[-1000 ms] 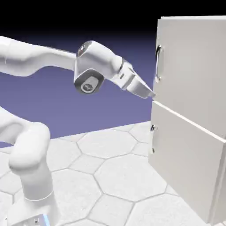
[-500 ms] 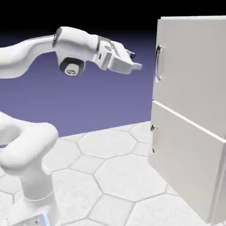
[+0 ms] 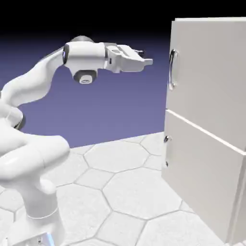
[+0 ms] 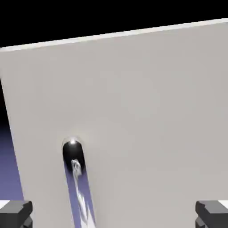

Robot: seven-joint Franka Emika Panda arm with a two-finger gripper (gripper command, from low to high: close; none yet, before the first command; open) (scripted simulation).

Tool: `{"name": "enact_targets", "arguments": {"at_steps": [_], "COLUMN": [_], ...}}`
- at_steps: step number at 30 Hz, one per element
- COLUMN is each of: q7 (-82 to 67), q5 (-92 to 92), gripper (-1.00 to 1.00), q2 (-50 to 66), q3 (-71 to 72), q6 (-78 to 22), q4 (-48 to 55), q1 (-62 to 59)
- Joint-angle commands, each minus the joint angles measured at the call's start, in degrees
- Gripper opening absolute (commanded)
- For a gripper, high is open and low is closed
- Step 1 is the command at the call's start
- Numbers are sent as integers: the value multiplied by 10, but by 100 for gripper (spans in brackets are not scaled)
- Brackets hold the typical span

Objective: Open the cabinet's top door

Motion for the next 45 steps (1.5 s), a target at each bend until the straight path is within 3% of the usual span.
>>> {"name": "enact_targets", "arguments": {"at_steps": [1, 8, 15, 16, 29, 38, 45], "q7": [-9, -72, -63, -63, -212, -254, -337], "q5": [25, 199, 246, 246, 267, 236, 145], "gripper": [100, 100, 100, -100, -100, -100, -100], "q2": [-13, -103, -105, -105, -106, -105, -14], "q3": [11, 90, 106, 106, -5, -107, -208], "q6": [-7, -60, -68, -68, -345, -569, -743], "q4": [4, 29, 105, 105, -124, -209, -231], "q1": [-15, -118, -207, -207, -108, -166, -227]}}
